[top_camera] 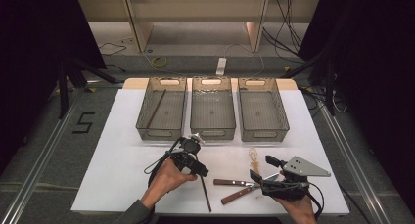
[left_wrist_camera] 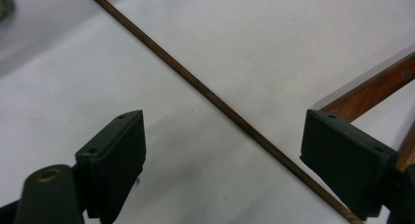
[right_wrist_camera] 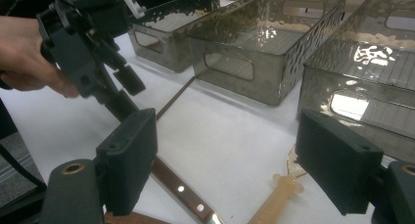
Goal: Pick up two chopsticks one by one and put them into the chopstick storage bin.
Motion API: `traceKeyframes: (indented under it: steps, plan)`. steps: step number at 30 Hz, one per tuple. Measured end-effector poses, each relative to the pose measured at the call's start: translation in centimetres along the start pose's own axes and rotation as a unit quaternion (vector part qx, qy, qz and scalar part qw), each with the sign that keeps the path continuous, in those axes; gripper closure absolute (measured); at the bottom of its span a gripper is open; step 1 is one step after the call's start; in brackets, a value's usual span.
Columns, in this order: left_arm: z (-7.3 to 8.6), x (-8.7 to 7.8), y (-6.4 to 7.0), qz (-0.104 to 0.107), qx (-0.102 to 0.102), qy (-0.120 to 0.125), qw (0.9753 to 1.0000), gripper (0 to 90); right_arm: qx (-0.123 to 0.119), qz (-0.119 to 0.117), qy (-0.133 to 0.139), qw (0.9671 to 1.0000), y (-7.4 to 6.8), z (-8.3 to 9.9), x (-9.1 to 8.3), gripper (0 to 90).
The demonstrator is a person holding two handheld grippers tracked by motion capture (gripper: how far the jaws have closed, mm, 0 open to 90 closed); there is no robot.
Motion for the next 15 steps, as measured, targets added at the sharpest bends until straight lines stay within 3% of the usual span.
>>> traceKeyframes:
  steps: [5,15]
  plan:
    - [-0.1,0.4,0.4,0.001,0.001,-0.001,1.0,16.9,-0.001,-0.001,-0.001,1.0,0.0,0.0,0.0,24.5]
    - [0.5,1.6,0.6,-0.009,0.015,-0.029,0.9994,20.6,-0.002,-0.001,-0.002,1.0,0.0,0.1,0.0,24.5]
Point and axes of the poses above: each handheld gripper's, and its own axes: x roughly forward along the jaws, z roughly out of its underside, y roughly to its right, the point moved 8 cm from there along x, roughly forward along the jaws, and after that the axes turned 6 degrees about z, right-handed, at the moved point
